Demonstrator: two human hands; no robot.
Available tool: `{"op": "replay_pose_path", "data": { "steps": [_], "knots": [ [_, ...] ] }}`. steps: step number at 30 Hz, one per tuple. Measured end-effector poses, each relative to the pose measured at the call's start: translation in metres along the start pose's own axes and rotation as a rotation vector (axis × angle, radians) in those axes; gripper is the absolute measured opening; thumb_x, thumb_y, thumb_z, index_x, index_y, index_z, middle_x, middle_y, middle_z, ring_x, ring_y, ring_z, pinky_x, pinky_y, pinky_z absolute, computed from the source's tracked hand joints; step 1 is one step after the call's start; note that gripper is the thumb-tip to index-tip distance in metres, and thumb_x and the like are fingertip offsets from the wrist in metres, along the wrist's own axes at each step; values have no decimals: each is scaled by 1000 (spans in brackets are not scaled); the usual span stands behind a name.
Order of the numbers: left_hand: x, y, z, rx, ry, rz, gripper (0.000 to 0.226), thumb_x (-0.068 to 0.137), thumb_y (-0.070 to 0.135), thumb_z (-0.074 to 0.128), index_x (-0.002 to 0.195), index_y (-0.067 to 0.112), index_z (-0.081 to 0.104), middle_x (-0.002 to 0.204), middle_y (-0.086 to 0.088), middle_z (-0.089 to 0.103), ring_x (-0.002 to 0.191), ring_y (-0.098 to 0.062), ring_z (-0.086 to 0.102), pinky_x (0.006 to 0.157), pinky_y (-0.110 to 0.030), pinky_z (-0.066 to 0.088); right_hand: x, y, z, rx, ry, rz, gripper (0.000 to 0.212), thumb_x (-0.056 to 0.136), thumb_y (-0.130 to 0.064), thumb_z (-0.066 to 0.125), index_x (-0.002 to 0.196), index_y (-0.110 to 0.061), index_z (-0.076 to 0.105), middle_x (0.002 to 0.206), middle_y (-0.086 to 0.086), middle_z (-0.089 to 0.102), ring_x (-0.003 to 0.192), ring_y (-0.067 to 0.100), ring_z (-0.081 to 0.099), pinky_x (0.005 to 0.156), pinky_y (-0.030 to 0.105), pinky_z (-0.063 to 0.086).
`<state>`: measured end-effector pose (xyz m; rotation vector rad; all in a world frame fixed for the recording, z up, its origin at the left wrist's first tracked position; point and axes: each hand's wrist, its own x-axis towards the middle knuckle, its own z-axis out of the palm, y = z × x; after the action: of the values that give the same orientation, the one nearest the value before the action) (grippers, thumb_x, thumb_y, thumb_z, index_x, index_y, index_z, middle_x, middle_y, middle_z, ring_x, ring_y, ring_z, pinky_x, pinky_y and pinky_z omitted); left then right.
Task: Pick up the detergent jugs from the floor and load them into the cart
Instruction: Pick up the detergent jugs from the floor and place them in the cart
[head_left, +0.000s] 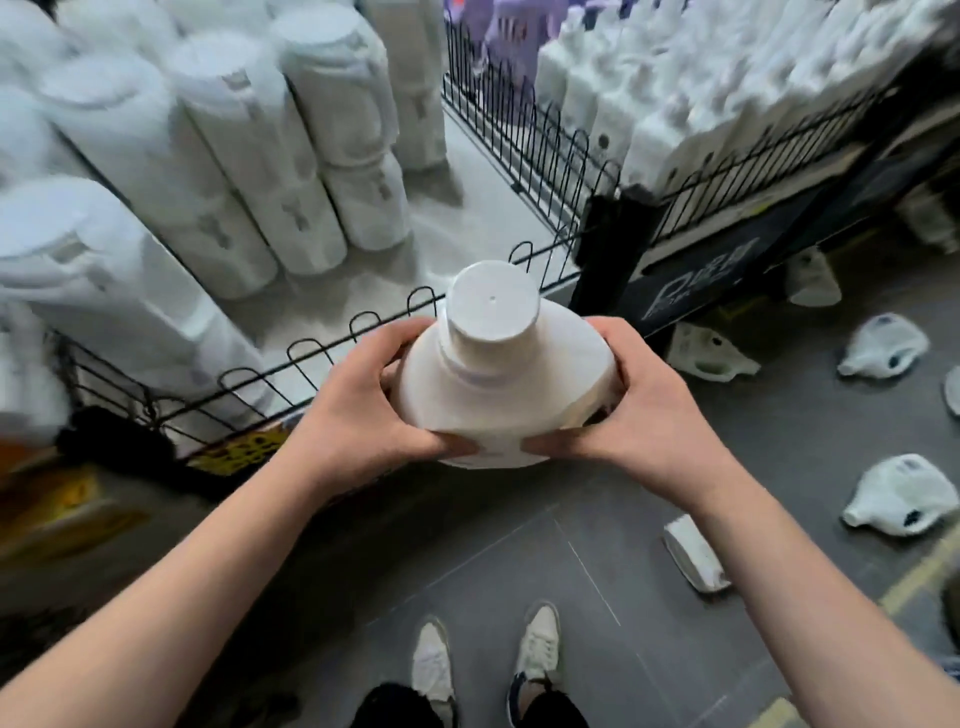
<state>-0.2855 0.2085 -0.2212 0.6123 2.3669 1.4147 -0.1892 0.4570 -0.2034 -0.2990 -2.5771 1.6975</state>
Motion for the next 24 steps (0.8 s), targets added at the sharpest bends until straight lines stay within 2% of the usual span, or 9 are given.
{"op": "replay_pose_path", "data": {
  "steps": [1,3,7,12,14,16,18,22,24],
  "knots": [
    [-6,11,-11,-16,24,33,103,49,15,108,136,41,58,131,15,68,120,1,65,103,-20,53,-3,-16,-3,-7,12,-27,86,46,-34,105,120,-42,60,115,-18,70,109,5,64,92,22,52],
    [-18,30,-30,-44,68,79,103,45,21,107,134,44,60,130,18,68,121,2,64,104,-17,50,-7,-43,-5,-10,19,-63,85,46,-32,106,118,-43,61,113,-19,70,107,2,65,89,18,52],
    [-40,57,-61,-106,131,128,94,41,42,100,126,56,62,128,16,72,120,-5,67,95,-16,54,-14,-86,2,46,30,-120,88,41,-43,103,118,-41,62,113,-13,72,110,10,67,98,38,58],
    [-72,71,-87,-140,251,131,91,38,43,100,119,64,62,121,19,74,111,-2,70,87,-13,54,-16,-119,18,87,-25,-219,86,41,-41,104,117,-41,64,113,-9,74,110,15,69,99,49,58],
    [-88,72,-93,-143,304,117,94,39,38,104,119,62,63,121,18,74,112,-4,70,88,-15,56,-16,-129,25,78,-75,-266,86,44,-33,107,117,-40,63,111,-9,74,108,14,69,97,45,59],
    [-107,73,-99,-157,365,86,98,42,31,109,126,51,64,121,12,75,114,-10,71,90,-24,59,-13,-138,32,81,-141,-310,84,45,-27,107,116,-40,63,109,-13,74,104,8,69,91,32,59],
    [-128,74,-103,-163,438,61,97,44,30,108,129,45,64,120,8,76,112,-11,72,89,-25,60,-10,-147,44,86,-216,-351,84,42,-30,105,114,-39,63,107,-18,74,100,1,68,85,19,55],
    [-179,73,-108,-153,612,-14,97,44,22,109,129,42,65,119,6,76,108,-9,73,82,-19,58,-7,-161,78,93,-390,-452,88,41,-41,106,117,-41,62,110,-18,73,102,3,68,86,20,56],
    [-208,70,-110,-146,705,-62,96,44,28,107,129,43,65,122,5,75,110,-11,73,82,-22,58,-10,-169,101,116,-476,-499,86,40,-41,106,114,-41,61,106,-25,72,97,-4,67,82,14,53]
  ]
}}
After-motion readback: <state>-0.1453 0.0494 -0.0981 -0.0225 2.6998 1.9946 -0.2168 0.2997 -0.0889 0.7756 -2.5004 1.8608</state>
